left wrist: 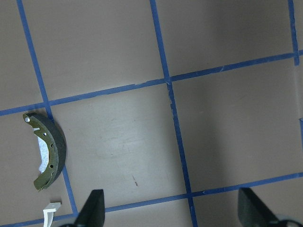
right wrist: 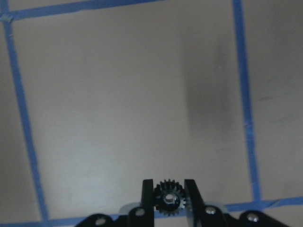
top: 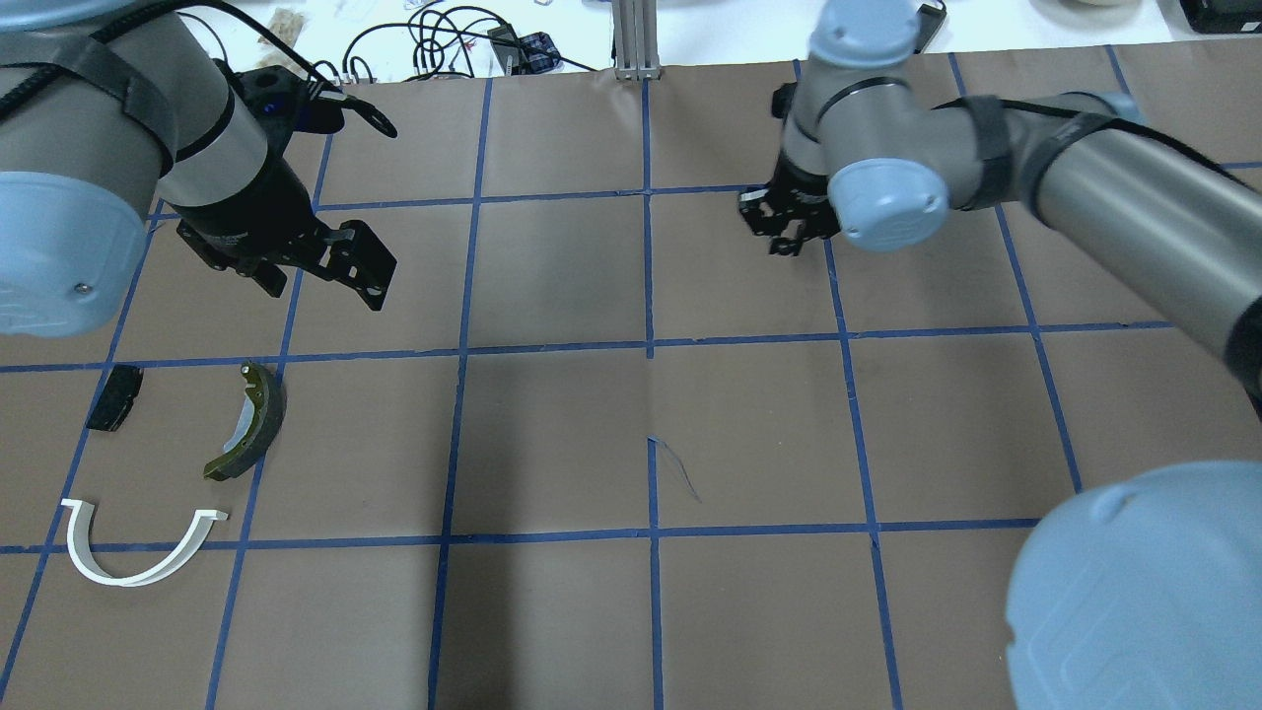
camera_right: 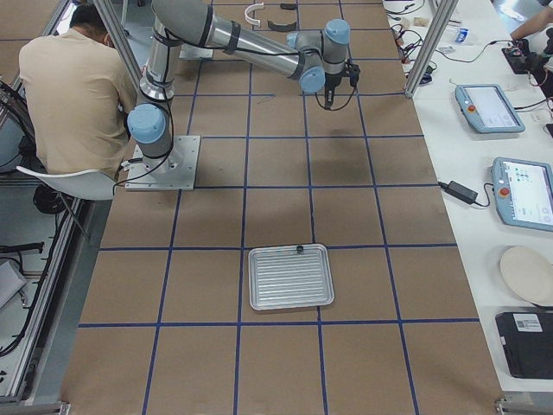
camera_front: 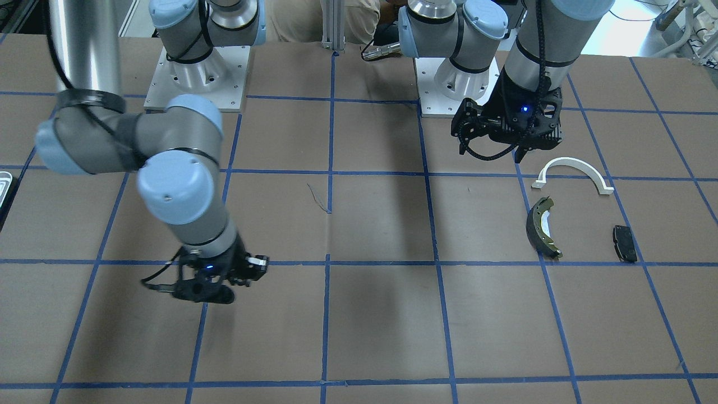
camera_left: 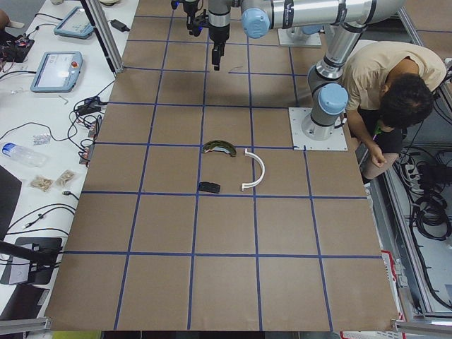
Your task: Place bearing gear from tray to pile
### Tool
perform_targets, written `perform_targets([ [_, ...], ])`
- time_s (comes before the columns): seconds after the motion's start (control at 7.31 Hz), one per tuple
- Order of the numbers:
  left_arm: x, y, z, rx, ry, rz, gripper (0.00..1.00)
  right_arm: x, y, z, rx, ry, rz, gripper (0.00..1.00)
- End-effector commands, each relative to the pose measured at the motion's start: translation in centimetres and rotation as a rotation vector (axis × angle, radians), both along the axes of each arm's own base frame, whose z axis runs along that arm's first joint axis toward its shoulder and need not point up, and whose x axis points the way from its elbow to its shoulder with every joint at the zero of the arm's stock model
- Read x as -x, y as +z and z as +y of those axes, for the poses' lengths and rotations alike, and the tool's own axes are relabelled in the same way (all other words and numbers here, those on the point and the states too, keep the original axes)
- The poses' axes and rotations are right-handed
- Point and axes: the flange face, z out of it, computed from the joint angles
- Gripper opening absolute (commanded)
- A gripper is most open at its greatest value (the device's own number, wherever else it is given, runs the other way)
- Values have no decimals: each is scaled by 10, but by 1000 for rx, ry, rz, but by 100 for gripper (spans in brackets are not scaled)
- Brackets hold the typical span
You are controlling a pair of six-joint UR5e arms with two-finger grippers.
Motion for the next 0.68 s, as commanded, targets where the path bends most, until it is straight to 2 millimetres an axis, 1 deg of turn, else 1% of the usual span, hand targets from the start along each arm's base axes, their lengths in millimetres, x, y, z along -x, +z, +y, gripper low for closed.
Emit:
perform_targets([
  [0.0, -15, 0, -6, -6, 9, -106, 100, -137, -42, 69, -35, 22, -12, 23],
  [0.14, -13, -1, -7, -9, 8, -99, 100, -154, -55, 83, -46, 27, -10, 32],
  [0.27, -13, -7, -8, -18, 6, -97, 100, -165, -57, 91, -44, 37, -29, 46],
  [0.41, -14, -16, -9, -33, 22, -94, 100, -163, -64, 98, -60, 38, -22, 69],
  [0.55, -11, -19, -12, -31, 22, -67, 100, -161, -67, 101, -46, 62, -17, 100],
])
